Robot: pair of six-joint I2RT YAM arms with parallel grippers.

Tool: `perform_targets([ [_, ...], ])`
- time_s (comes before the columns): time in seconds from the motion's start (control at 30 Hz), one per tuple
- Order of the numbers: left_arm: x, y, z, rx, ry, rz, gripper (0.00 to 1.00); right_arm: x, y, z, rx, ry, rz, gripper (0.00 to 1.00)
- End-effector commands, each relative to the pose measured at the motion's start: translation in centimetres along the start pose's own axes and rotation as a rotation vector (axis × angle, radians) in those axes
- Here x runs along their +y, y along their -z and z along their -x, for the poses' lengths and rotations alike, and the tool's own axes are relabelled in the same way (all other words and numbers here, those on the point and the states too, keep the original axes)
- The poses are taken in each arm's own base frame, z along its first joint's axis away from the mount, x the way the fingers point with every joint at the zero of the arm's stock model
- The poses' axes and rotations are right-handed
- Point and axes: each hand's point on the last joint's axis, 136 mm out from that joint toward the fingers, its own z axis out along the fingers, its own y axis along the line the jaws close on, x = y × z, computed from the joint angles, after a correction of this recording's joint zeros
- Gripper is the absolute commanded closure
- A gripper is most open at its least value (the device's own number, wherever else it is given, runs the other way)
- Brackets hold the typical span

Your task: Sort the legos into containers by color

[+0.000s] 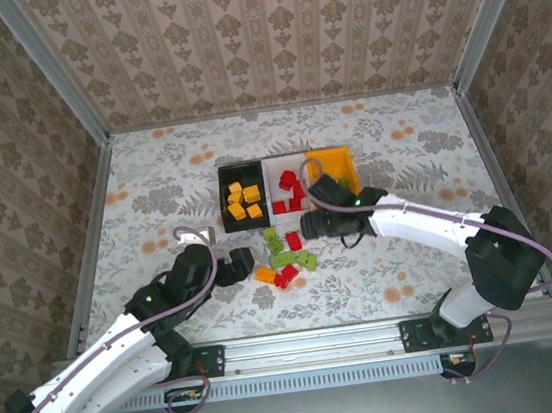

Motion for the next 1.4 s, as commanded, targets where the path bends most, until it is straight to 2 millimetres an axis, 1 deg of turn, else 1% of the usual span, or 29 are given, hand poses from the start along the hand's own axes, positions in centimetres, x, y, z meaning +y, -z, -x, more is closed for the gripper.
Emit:
perform_targets([
  [0.0, 0.3, -0.1, 0.0, -0.008, 0.011, 0.004, 0.00, 1.7, -0.7, -3.4, 0.056, 0.019, 0.045, 0.26],
  [0.07, 0.4, -0.1, 0.0, -0.006, 0.013, 0.007, 0.00, 2.6, -1.3, -4.7, 0.075, 0.054, 0.049, 0.26],
  [0.17, 0.6, -0.2, -0.1, -0.004, 0.019, 0.009, 0.00, 3.8, -1.9, -5.5, 0.079, 0.075, 0.068, 0.29],
  [0.23, 0.7, -0.2, -0.2, -0.002, 0.022, 0.012, 0.00, 3.6, -2.4, -5.8, 0.086, 0.081, 0.038, 0.31],
  [0.3, 0.7, -0.1, -0.2, 0.001, 0.023, 0.010, 0.00, 2.8, -2.9, -6.2, 0.099, 0.076, -0.005, 0.34],
  [0.4, 0.8, -0.1, -0.4, 0.004, 0.024, 0.012, 0.00, 1.0, -3.3, -6.8, 0.112, 0.060, -0.089, 0.38],
  [0.53, 1.0, 0.0, -0.6, 0.004, 0.028, 0.013, 0.00, -1.8, -3.0, -7.1, 0.094, 0.026, -0.194, 0.39],
  [0.57, 1.1, 0.0, -0.5, 0.001, 0.030, 0.013, 0.00, -2.9, -2.8, -7.3, 0.099, 0.009, -0.226, 0.39],
  [0.67, 1.0, 0.0, -0.4, -0.003, 0.032, 0.008, 0.00, -4.7, -1.9, -7.0, 0.067, -0.037, -0.263, 0.38],
  [0.73, 1.0, 0.0, -0.4, -0.003, 0.034, 0.008, 0.00, -5.0, -1.2, -6.5, 0.033, -0.059, -0.250, 0.37],
  [0.77, 0.9, 0.0, -0.4, -0.002, 0.033, 0.005, 0.00, -4.6, -0.9, -6.2, 0.014, -0.059, -0.216, 0.35],
  [0.87, 1.0, 0.0, -0.5, 0.000, 0.034, 0.004, 0.00, -2.0, -0.7, -5.2, -0.025, -0.039, -0.069, 0.26],
  [0.97, 1.0, -0.1, -0.5, 0.001, 0.038, 0.003, 0.00, -1.4, -1.0, -4.9, -0.004, -0.007, -0.070, 0.21],
  [1.03, 1.0, -0.1, -0.5, 0.003, 0.040, 0.005, 0.00, -2.2, -1.6, -4.8, 0.029, -0.005, -0.123, 0.20],
  [1.13, 1.1, -0.1, -0.6, 0.006, 0.040, 0.010, 0.00, -3.7, -2.4, -4.6, 0.061, -0.032, -0.169, 0.22],
  [1.2, 1.2, -0.1, -0.7, 0.010, 0.042, 0.010, 0.00, -4.6, -2.6, -4.4, 0.062, -0.047, -0.192, 0.23],
  [1.3, 1.3, -0.1, -0.9, 0.010, 0.047, 0.012, 0.00, -5.3, -2.9, -4.5, 0.080, -0.055, -0.205, 0.24],
  [1.37, 1.4, -0.1, -0.9, 0.007, 0.048, 0.010, 0.00, -5.6, -3.3, -4.9, 0.099, -0.053, -0.218, 0.25],
])
